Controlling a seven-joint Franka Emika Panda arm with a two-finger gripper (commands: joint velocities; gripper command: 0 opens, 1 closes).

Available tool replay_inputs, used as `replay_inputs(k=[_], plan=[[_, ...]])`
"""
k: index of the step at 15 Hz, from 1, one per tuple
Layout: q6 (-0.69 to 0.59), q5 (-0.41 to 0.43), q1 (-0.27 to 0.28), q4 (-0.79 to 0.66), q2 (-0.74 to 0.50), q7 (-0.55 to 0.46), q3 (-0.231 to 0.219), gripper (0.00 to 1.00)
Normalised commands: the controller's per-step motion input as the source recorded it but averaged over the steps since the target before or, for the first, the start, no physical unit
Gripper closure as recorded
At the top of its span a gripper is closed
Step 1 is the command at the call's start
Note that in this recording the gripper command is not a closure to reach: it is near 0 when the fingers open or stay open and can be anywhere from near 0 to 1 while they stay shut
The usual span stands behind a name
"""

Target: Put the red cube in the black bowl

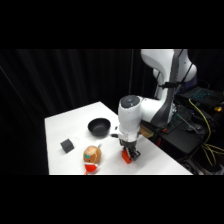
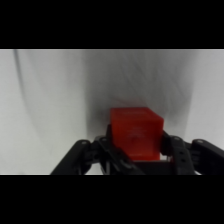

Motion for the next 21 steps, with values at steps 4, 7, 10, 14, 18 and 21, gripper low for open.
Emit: replay_inputs(k=[4,7,10,14,18,21], plan=[[-0.16,0.140,0.063,-0.06,-0.24,-0.05,-0.038,1.00],[-0.36,0.169,-0.027,-0.21,-0.56,-0.14,0.025,1.00],[-0.43,0.102,-0.057,-0.25,-0.67,-0.09,-0.013,1.00],[-0.23,-0.033,-0.153,-0.22,-0.54,-0.13,-0.083,1.00],[0.01,-0.175,-0.266,-0.17,-0.31,-0.32,-0.152,1.00],[0.12,0.024,-0.267,-0.07,-0.13,-0.30,-0.135,1.00]])
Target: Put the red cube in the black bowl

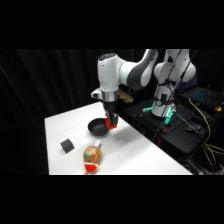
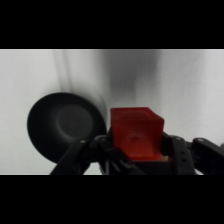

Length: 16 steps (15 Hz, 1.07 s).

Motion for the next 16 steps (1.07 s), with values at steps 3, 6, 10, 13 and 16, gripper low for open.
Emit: replay_inputs(k=[3,6,10,13,16], plan=[[0.19,0.132,-0.177,0.02,0.02,-0.18,-0.083,1.00],[0.21,0.177,-0.080,0.12,0.19,-0.09,-0.024,1.00],[0.18,0.235,-0.031,0.22,0.31,-0.07,0.015,1.00],[0.13,0.158,-0.008,0.25,0.29,0.08,-0.026,0.00],[0.13,-0.005,0.066,0.13,0.11,0.22,-0.116,0.00]])
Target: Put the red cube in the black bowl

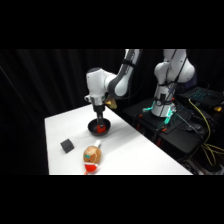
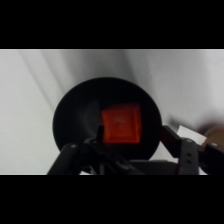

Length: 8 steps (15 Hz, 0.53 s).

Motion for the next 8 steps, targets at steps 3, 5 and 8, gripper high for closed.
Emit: replay_inputs(k=[3,5,8], plan=[[0.10,-0.096,0.125,-0.01,-0.08,0.25,-0.145,0.00],[-0.04,-0.064,0.131,-0.17,-0.34,0.12,-0.049,0.00],[-0.23,-0.165,0.139,-0.29,-0.60,0.00,-0.002,0.00]])
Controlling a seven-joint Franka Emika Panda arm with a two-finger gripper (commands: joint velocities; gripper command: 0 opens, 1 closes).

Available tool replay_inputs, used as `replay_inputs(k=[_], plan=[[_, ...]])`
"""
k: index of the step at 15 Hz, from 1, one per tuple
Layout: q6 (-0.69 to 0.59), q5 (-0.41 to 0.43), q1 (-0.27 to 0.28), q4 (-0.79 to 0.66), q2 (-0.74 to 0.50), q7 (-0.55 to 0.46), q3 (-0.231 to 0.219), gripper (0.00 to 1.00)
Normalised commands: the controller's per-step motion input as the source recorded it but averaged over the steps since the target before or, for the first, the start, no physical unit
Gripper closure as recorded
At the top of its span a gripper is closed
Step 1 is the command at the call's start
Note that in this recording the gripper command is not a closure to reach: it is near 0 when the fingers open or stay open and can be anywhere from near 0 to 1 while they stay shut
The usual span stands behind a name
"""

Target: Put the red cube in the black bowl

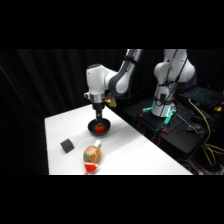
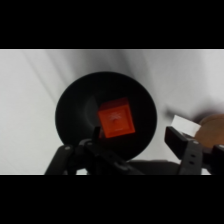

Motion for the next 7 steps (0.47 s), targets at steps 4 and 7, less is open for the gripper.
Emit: replay_inputs(k=[4,7], plan=[[-0.50,-0.254,0.073,-0.16,-0.64,0.08,0.018,0.00],[-0.54,-0.037,-0.053,0.00,-0.52,-0.03,0.112,0.00]])
